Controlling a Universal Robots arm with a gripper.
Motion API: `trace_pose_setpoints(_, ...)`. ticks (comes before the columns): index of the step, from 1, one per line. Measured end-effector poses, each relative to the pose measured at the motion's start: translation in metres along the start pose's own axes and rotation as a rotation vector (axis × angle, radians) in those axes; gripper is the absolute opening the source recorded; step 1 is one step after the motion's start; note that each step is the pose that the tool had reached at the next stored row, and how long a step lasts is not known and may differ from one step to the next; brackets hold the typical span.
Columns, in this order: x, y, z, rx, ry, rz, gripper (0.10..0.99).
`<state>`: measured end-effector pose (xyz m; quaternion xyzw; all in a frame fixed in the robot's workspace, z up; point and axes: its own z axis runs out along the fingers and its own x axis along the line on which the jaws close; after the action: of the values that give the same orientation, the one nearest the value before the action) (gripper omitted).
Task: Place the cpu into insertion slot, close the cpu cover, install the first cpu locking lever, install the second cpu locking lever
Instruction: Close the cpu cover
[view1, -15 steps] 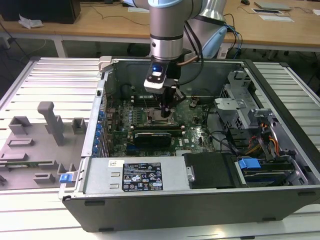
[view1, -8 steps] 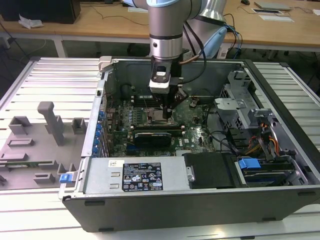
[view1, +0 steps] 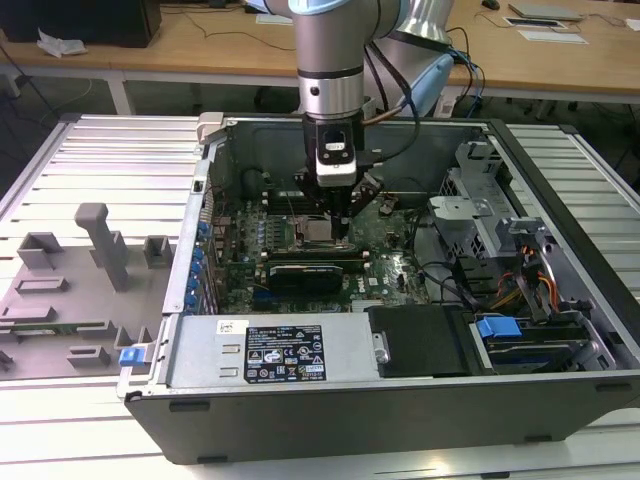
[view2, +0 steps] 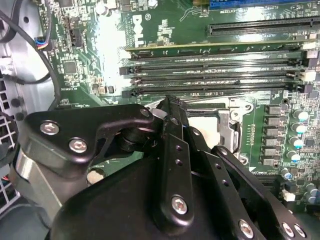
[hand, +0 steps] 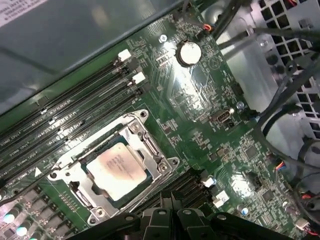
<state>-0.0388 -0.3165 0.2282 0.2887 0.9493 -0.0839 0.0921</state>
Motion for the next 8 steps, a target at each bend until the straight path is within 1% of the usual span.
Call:
trace_pose_setpoints(1,0.0000,-0.0001,0.0000,-0.008,0.0051,-0.002,0.106)
trace_pose_setpoints(2,0.0001,0.0000,0.0000,-0.032,0.0197,-0.003,0.106)
trace_pose_setpoints(3,0.0001,-0.0001,-0.0004,-0.045,0.0278,-0.003,0.106)
trace_pose_setpoints(4,-0.0004,-0.0005,-0.0032,-0.048,0.0275,-0.002,0.106)
trace_pose_setpoints(5,-0.0014,-0.0010,-0.0076,-0.049,0.0260,-0.002,0.106)
trace_pose_setpoints(7,-0.0043,-0.0024,-0.0203,-0.051,0.0230,-0.001,0.106)
trace_pose_setpoints(8,-0.0054,-0.0030,-0.0252,-0.051,0.0217,-0.001,0.106)
